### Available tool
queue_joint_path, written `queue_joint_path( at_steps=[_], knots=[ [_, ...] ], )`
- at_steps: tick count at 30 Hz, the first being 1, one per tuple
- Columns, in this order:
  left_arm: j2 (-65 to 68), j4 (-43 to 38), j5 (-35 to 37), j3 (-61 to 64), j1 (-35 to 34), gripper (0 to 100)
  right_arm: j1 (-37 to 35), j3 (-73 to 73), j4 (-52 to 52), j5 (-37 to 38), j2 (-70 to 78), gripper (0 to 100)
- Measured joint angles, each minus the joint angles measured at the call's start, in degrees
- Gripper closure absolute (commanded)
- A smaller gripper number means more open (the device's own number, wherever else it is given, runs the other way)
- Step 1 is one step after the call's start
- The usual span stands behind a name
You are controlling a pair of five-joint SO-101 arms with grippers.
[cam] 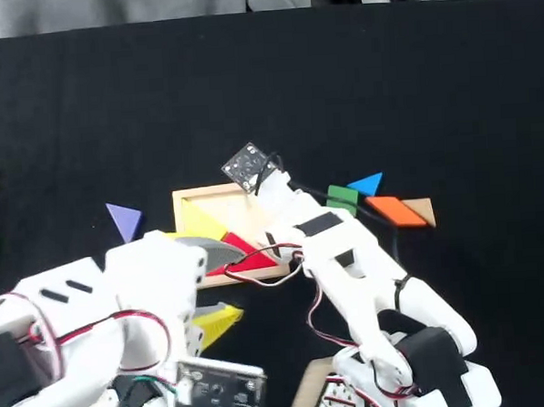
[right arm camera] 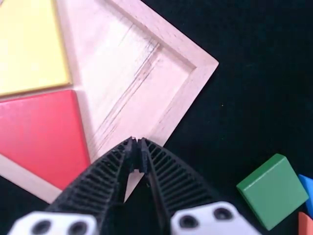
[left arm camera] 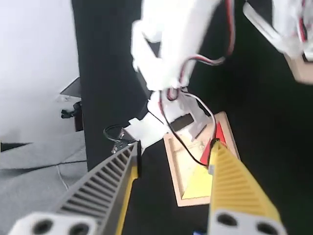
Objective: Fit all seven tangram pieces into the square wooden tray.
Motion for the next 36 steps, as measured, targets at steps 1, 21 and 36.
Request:
queue_joint_path(
  at_steps=[1, 21, 36],
  knots=[
    [0.00, 0.00, 1.05, -1.41, 0.44, 76, 0.00, 0.00, 0.00, 0.00, 0.00, 98.4],
    [-10.73, -5.10, 18.99, -13.71, 5.19, 76, 0.09, 0.00, 0.00, 0.00, 0.00, 98.4],
    [-12.92, -7.38, 20.75, -6.86, -4.57, 76, 0.09, 0.00, 0.00, 0.00, 0.00, 98.4]
  ],
)
